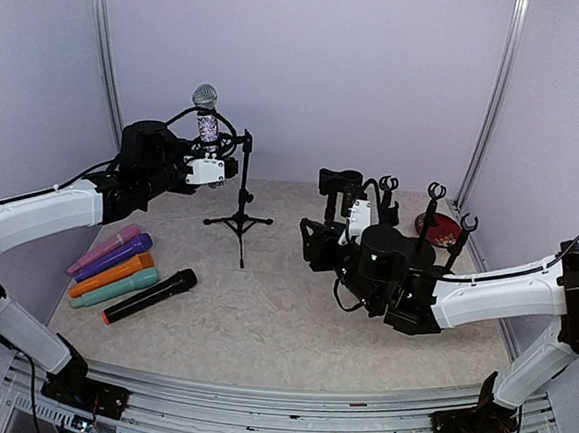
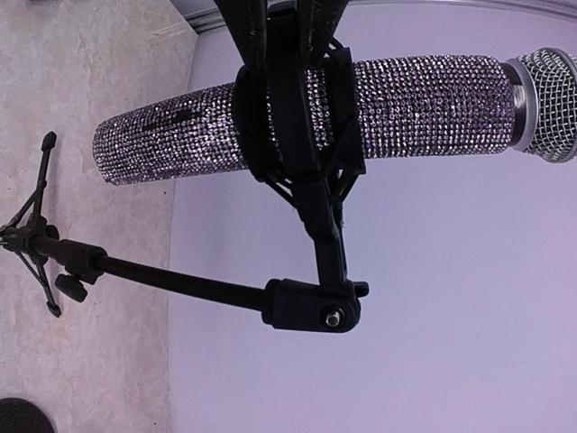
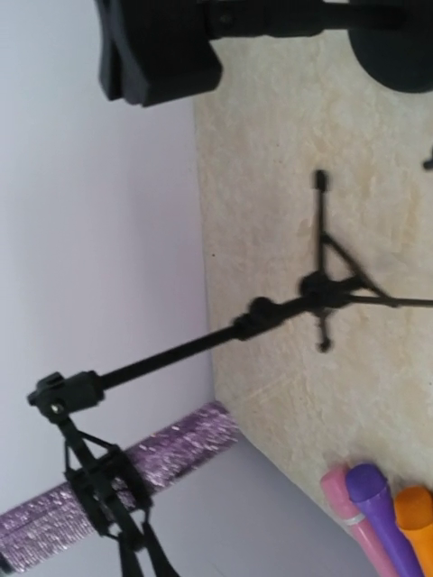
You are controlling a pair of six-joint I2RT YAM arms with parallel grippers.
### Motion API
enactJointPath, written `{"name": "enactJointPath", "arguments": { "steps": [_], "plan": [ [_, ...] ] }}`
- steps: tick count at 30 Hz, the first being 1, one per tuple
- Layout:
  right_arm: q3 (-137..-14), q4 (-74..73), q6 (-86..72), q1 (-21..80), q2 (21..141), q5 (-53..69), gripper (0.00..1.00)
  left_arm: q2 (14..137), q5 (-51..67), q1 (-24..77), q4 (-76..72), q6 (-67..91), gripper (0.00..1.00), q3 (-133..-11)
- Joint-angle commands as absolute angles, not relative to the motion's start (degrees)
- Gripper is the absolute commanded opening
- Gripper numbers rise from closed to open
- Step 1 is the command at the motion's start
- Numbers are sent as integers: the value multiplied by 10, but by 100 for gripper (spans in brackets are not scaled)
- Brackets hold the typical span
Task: Remove the microphone from the stand
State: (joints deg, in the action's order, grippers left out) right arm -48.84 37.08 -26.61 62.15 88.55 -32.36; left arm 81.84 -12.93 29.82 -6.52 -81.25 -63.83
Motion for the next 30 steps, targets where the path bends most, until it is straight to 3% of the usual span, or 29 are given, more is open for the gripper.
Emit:
{"name": "enactJointPath", "arguments": {
  "steps": [1,10,15,22,24,27,30],
  "plan": [
    [-487,370,-234,628,861,-330,52,758,-151,332,-31,-708,0,-637],
    [-525,335,-192,628,868,-291,53,656,-208,446,-13,-659,0,-543],
    [-580,292,-164,626,892,-212,59,621,-281,531,7,-661,0,-504],
    [-643,235,-145,620,934,-131,64,611,-294,552,55,-631,1,-507],
    [-662,220,-141,617,946,-123,64,605,-275,552,59,-623,16,-513],
    [-694,196,-138,611,964,-123,64,594,-199,552,121,-578,61,-546],
    [-727,158,-132,605,987,-126,64,575,-95,539,186,-529,85,-584]
  ]
}}
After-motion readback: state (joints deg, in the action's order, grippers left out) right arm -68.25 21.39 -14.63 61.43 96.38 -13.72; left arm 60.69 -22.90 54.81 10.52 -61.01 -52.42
